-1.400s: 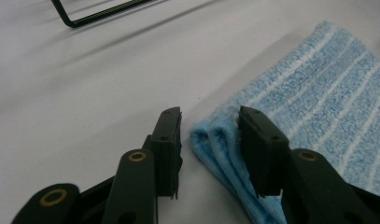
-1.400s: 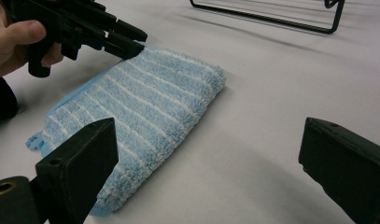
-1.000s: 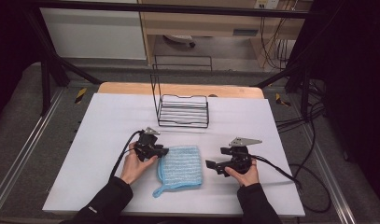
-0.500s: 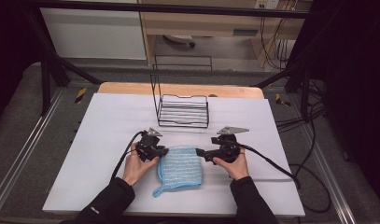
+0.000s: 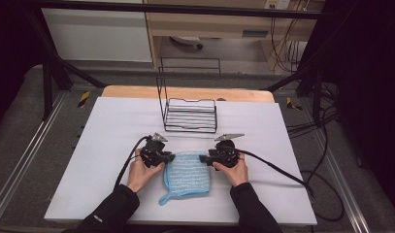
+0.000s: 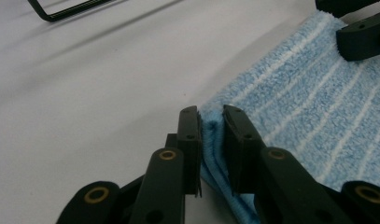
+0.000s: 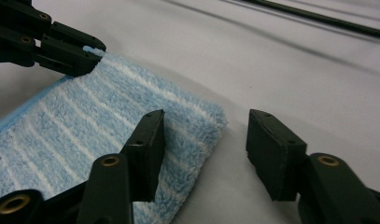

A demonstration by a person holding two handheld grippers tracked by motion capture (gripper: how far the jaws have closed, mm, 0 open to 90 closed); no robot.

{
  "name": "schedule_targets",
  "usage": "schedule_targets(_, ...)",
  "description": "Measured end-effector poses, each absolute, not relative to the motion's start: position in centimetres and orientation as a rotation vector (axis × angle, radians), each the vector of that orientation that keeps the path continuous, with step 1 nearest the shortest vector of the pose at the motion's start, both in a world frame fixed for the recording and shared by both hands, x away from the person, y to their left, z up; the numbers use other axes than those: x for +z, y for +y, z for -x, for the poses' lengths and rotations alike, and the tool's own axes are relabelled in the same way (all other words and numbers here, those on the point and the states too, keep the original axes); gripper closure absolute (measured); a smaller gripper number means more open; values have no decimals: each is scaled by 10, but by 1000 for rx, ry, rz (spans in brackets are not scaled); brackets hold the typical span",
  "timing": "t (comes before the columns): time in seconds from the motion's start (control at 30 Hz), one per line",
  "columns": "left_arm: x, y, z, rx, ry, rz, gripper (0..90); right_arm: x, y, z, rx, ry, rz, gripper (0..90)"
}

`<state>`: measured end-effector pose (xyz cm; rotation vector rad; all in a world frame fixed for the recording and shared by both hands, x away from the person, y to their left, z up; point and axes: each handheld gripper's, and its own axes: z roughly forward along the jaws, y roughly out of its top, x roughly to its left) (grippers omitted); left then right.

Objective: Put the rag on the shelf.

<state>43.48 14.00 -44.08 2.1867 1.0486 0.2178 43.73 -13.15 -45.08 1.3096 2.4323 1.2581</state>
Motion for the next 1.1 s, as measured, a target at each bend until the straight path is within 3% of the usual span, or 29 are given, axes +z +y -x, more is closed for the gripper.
schedule_targets(0.57, -441, 143, -436, 193, 1038, -2175, 782, -455, -130, -437, 1303, 2472, -1392, 766)
schedule_targets(1.1, -420, 156, -423, 232, 998, -2088, 808, -439, -133, -430, 1409, 2409, -1400, 807)
